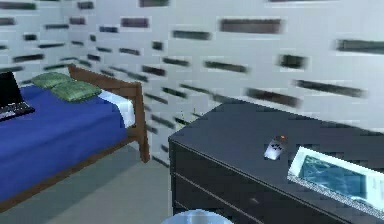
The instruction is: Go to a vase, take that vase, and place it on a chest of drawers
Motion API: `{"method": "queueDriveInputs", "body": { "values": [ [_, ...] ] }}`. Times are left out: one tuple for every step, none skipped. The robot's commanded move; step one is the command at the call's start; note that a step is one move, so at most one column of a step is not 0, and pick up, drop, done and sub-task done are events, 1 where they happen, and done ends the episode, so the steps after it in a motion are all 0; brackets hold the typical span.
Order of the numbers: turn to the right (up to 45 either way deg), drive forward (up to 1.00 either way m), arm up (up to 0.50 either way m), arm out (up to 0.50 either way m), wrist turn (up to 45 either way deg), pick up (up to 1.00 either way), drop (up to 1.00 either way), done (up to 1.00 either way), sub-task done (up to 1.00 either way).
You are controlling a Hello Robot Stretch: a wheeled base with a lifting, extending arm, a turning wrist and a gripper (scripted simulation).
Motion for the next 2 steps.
{"method": "queueDriveInputs", "body": {
  "values": [
    [-45.0, 0.00, 0.00, 0.00, 0.0, 0.00, 0.00, 0.00, 0.00],
    [-33.0, 0.00, 0.00, 0.00, 0.0, 0.00, 0.00, 0.00, 0.00]
  ]
}}
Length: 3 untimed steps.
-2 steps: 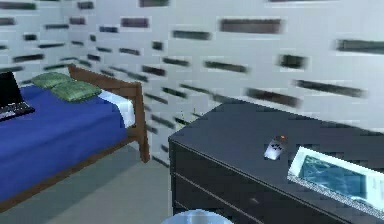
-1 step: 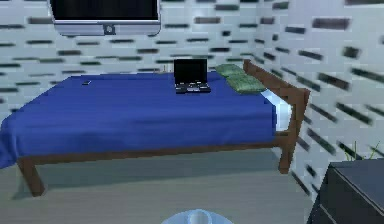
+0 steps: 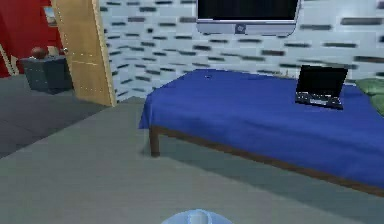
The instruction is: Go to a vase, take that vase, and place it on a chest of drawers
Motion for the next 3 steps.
{"method": "queueDriveInputs", "body": {
  "values": [
    [45.0, 0.00, 0.00, 0.00, 0.0, 0.00, 0.00, 0.00, 0.00],
    [45.0, 0.00, 0.00, 0.00, 0.0, 0.00, 0.00, 0.00, 0.00],
    [15.0, 0.00, 0.00, 0.00, 0.0, 0.00, 0.00, 0.00, 0.00]
  ]
}}
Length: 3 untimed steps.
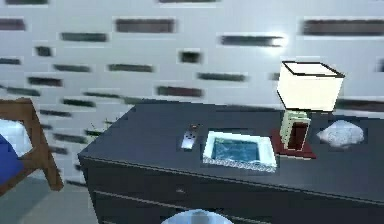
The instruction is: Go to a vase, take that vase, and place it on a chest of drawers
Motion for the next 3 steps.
{"method": "queueDriveInputs", "body": {
  "values": [
    [0.0, 0.25, 0.00, 0.00, 0.0, 0.00, 0.00, 0.00, 0.00],
    [-45.0, 0.00, 0.00, 0.00, 0.0, 0.00, 0.00, 0.00, 0.00],
    [-45.0, 0.00, 0.00, 0.00, 0.0, 0.00, 0.00, 0.00, 0.00]
  ]
}}
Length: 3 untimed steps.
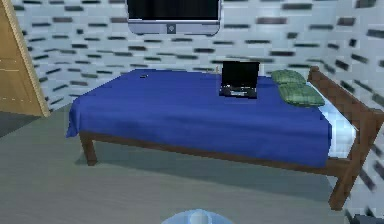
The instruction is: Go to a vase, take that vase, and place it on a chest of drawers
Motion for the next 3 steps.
{"method": "queueDriveInputs", "body": {
  "values": [
    [-36.0, 0.00, 0.00, 0.00, 0.0, 0.00, 0.00, 0.00, 0.00],
    [45.0, 0.00, 0.00, 0.00, 0.0, 0.00, 0.00, 0.00, 0.00],
    [45.0, 0.00, 0.00, 0.00, 0.0, 0.00, 0.00, 0.00, 0.00]
  ]
}}
